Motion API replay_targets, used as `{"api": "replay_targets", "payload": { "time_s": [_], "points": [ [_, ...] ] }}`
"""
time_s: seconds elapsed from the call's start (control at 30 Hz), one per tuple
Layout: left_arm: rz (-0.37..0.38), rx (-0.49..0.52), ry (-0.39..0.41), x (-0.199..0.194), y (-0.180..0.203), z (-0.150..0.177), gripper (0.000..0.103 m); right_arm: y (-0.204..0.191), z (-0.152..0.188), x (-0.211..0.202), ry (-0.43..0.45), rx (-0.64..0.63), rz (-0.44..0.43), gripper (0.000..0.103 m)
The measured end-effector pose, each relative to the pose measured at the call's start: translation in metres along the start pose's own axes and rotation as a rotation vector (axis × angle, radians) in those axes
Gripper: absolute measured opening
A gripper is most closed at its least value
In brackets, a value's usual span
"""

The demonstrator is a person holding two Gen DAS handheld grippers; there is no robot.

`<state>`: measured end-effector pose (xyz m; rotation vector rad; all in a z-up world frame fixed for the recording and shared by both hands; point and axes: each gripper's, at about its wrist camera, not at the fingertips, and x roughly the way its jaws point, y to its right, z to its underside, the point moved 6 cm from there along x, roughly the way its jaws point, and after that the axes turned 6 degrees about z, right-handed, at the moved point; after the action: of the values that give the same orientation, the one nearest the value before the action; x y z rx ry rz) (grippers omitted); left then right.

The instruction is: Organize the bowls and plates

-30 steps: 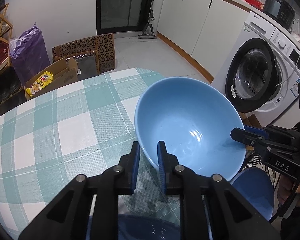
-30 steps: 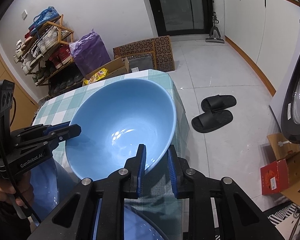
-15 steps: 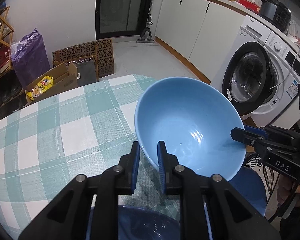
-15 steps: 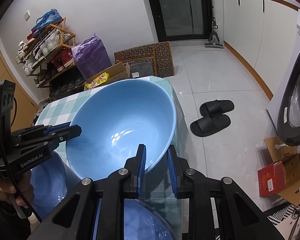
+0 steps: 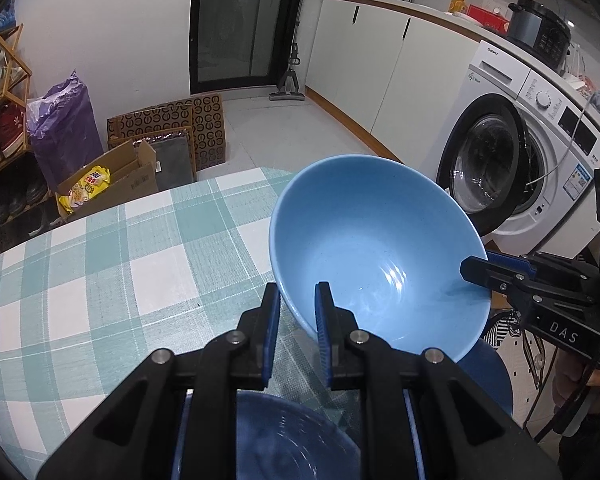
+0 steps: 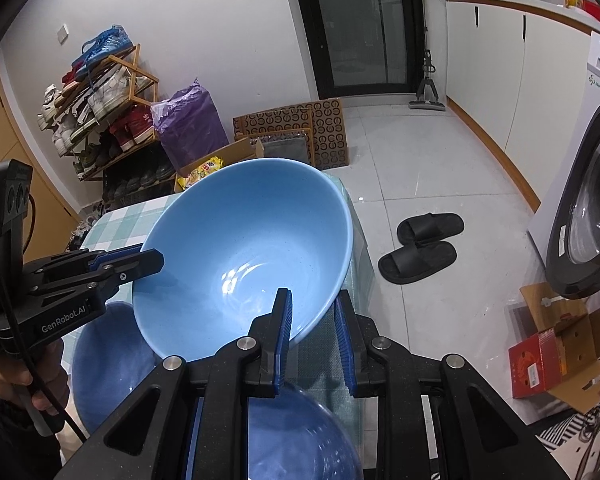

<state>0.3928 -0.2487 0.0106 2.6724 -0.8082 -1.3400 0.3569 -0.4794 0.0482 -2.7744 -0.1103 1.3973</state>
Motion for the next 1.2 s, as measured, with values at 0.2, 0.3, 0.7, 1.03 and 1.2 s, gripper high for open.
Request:
{"api": "replay_targets", "payload": {
  "time_s": [0.2, 0.3, 0.7, 1.03, 1.2],
  "points": [
    [0.003, 0.004, 0.016, -0.013, 0.004, 0.0, 0.015, -0.002, -0.002, -0.016, 0.017, -0.004, -0.001, 0.022],
    [0.003, 0.007, 0.023, -0.02, 0.006, 0.001, 0.015, -0.003, -0.001, -0.024, 0.026, -0.008, 0.0, 0.022],
    [-0.002, 0.015, 0.051, -0.045, 0.007, 0.006, 0.015, -0.013, 0.003, -0.051, 0.056, -0.03, -0.008, 0.022],
    [-0.009, 0.015, 0.076, -0.069, 0.008, 0.013, 0.015, -0.021, 0.007, -0.072, 0.077, -0.046, -0.019, 0.022],
    [-0.011, 0.012, 0.087, -0.079, 0.007, 0.018, 0.015, -0.026, 0.009, -0.079, 0.086, -0.056, -0.026, 0.022]
  ]
}}
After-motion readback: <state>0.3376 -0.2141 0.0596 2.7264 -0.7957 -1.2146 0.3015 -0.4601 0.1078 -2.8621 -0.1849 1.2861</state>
